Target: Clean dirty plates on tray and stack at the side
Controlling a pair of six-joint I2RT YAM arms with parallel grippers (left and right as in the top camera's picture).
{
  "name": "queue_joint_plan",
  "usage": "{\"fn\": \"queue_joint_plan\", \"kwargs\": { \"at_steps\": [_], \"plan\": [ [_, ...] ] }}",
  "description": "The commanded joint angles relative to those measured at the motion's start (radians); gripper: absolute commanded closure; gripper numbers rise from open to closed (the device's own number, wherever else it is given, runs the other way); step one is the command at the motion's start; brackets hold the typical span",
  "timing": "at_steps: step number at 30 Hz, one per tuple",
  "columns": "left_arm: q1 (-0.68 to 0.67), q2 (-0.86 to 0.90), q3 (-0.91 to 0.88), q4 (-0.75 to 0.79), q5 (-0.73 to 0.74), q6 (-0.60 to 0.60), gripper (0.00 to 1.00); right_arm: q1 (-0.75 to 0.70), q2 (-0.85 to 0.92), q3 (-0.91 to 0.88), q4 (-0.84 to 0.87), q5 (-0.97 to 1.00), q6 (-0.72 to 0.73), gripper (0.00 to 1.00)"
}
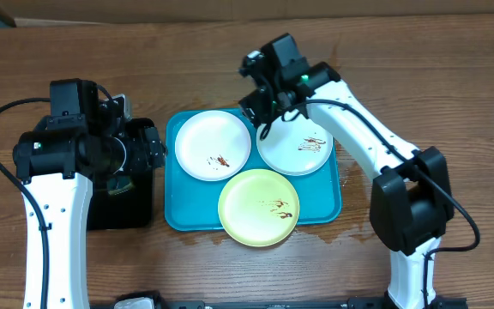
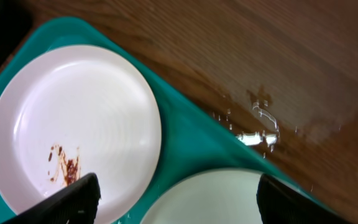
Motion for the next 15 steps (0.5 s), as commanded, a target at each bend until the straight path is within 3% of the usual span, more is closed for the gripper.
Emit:
{"fn": "queue_joint_plan", "kwargs": {
  "at_steps": [1, 5, 10, 15],
  "plan": [
    [0.0, 0.01, -0.004, 0.003, -0.005, -0.029, 0.15, 0.039, 0.028, 0.053, 0.029, 0.025, -0.121, 0.29],
    [0.0, 0.01, -0.004, 0.002, -0.005, -0.032, 0.15, 0.06, 0.089, 0.053, 0.089, 0.025, -0.117, 0.43],
    [0.0, 0.01, -0.004, 0.0, -0.005, -0.031, 0.14, 0.087, 0.158, 0.053, 0.102, 0.008, -0.116, 0.49],
    [0.0, 0.01, -0.004, -0.004, -0.005, -0.031, 0.14, 0.1, 0.201, 0.053, 0.135, 0.01, -0.116, 0.64]
  ]
}}
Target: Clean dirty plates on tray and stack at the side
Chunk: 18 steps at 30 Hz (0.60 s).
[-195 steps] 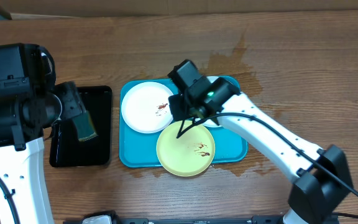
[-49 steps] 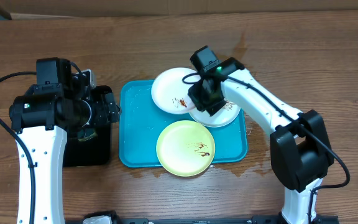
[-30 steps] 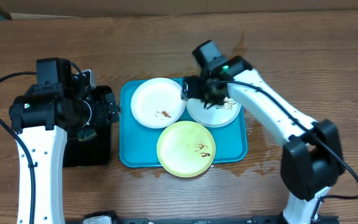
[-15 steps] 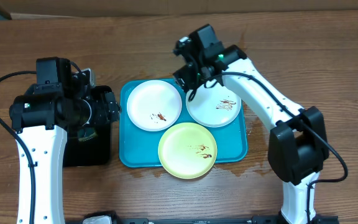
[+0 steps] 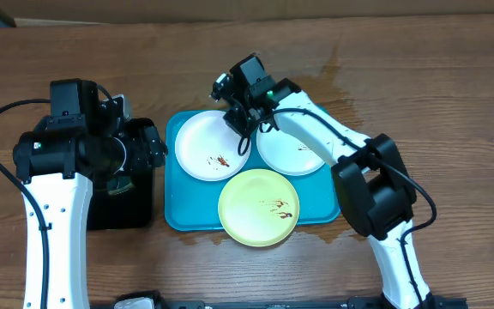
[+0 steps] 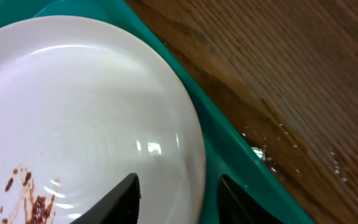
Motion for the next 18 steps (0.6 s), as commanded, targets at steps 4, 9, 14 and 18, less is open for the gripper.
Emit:
{"fn": "queue_joint_plan", "kwargs": {
  "at_steps": [4, 9, 14, 18],
  "plan": [
    [0.0, 0.01, -0.004, -0.007, -0.006, -0.009, 0.13, 0.011, 0.023, 0.017, 0.019, -0.004, 0.015, 0.74],
    [0.0, 0.01, -0.004, -0.007, -0.005, -0.009, 0.13, 0.01, 0.023, -0.018, 0.038, 0.004, 0.031, 0.75],
    [0.0, 0.01, -0.004, -0.007, -0.006, -0.009, 0.13, 0.007, 0.023, -0.043, 0.099, 0.045, 0.031, 0.7],
    [0.0, 0.01, -0.004, -0.006, -0.006, -0.009, 0.13, 0.003, 0.027, -0.043, 0.118, 0.056, 0.031, 0.69]
  ]
}}
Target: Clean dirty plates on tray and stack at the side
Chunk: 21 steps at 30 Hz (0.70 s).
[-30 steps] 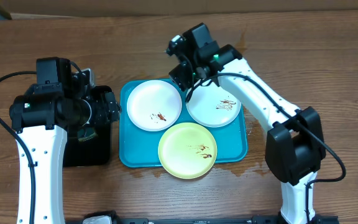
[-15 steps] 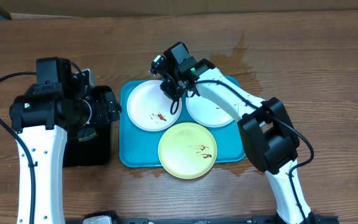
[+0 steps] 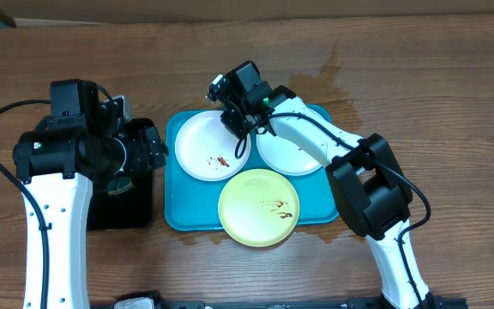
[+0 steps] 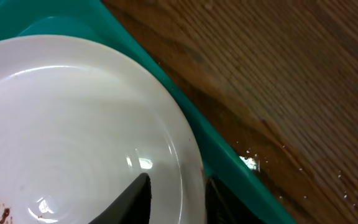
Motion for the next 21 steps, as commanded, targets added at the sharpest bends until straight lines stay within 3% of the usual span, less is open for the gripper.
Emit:
{"fn": "queue_joint_plan", "kwargs": {
  "at_steps": [1, 9, 12, 15, 21],
  "plan": [
    [0.0, 0.01, -0.004, 0.001, -0.006, -0.009, 0.13, -0.01, 0.018, -0.005, 0.0, 0.017, 0.004, 0.69],
    [0.0, 0.01, -0.004, 0.002, -0.006, -0.01, 0.13, -0.024, 0.034, -0.005, -0.014, 0.017, 0.004, 0.69],
    [0.0, 0.01, -0.004, 0.001, -0.005, -0.009, 0.13, -0.024, 0.034, -0.005, -0.029, 0.017, 0.004, 0.78],
    [0.0, 0.01, -0.004, 0.003, -0.006, -0.01, 0.13, -0.024, 0.034, -0.005, -0.049, 0.017, 0.006, 0.96],
    [0.0, 0.01, -0.004, 0.008, -0.005, -0.01, 0.13, -0.026, 0.001, 0.077, -0.063, 0.017, 0.223, 0.96]
  ]
}}
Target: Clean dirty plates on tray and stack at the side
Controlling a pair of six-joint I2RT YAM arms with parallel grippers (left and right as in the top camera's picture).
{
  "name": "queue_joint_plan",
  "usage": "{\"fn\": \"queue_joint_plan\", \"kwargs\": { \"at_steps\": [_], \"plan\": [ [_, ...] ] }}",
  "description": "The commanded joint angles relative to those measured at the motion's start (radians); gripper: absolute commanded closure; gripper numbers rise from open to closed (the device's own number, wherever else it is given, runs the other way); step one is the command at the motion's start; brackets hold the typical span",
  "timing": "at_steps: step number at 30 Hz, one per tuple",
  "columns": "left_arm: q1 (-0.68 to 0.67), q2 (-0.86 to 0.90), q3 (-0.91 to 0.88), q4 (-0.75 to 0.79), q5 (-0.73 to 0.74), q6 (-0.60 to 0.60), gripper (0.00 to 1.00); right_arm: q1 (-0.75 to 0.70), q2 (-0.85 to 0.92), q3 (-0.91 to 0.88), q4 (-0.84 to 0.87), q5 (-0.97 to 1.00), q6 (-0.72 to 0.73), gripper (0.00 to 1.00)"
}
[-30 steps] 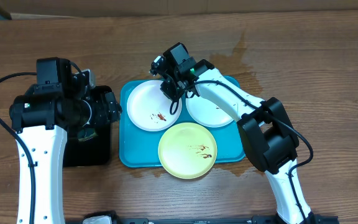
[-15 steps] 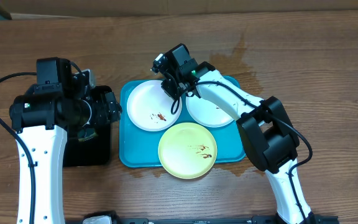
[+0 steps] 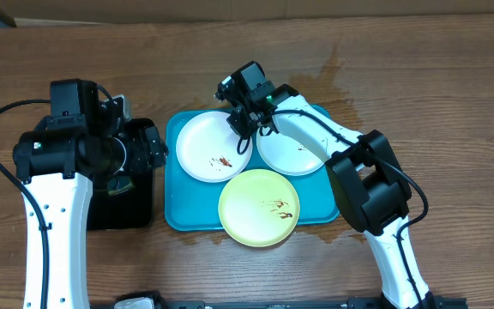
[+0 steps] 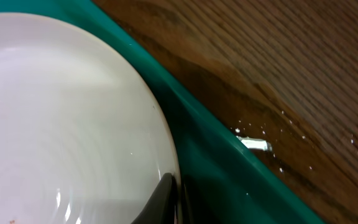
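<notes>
A teal tray holds three stained plates: a white plate at the left, a second white plate at the right, and a yellow-green plate in front. My right gripper is at the left plate's far right rim. In the right wrist view the right gripper is shut on that rim, one finger on top of the white plate and the other beside the tray wall. My left gripper hovers at the tray's left edge; its jaws are unclear.
A black box stands on the table to the left of the tray, under the left arm. Spilled water glints on the wooden table just behind the tray's far edge, and a damp patch darkens the wood beyond it.
My right gripper's fingers, which stood a little apart around the left white plate's rim, have shut on it. The left arm has not moved.
My right gripper was wide open above the gap between the two white plates. It then stood at the left plate's far right rim, half open, then narrower around the rim. Now it is shut on the rim. The left arm stayed still throughout.
</notes>
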Motion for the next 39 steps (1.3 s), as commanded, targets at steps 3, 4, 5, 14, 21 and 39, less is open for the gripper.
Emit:
{"fn": "queue_joint_plan", "kwargs": {
  "at_steps": [3, 4, 5, 14, 21, 39],
  "plan": [
    [0.0, 0.01, -0.004, 0.003, -0.005, -0.01, 0.12, -0.003, -0.085, 0.144, -0.077, 0.014, 0.279, 0.96],
    [0.0, 0.01, -0.004, 0.002, -0.005, -0.01, 0.13, -0.003, -0.1, 0.158, -0.093, 0.014, 0.305, 0.96],
    [0.0, 0.01, -0.004, 0.002, -0.005, -0.01, 0.12, -0.005, -0.124, 0.172, -0.117, 0.014, 0.341, 0.96],
    [0.0, 0.01, -0.004, -0.009, -0.005, -0.01, 0.11, -0.159, -0.256, 0.18, -0.442, -0.035, 1.075, 0.96],
    [0.0, 0.01, -0.004, -0.008, -0.005, -0.009, 0.09, -0.154, -0.256, 0.113, -0.726, -0.034, 1.484, 0.96],
    [0.0, 0.01, -0.004, -0.023, -0.006, -0.006, 0.09, 0.104, -0.256, -0.005, -0.821, 0.097, 1.63, 0.96]
  ]
}}
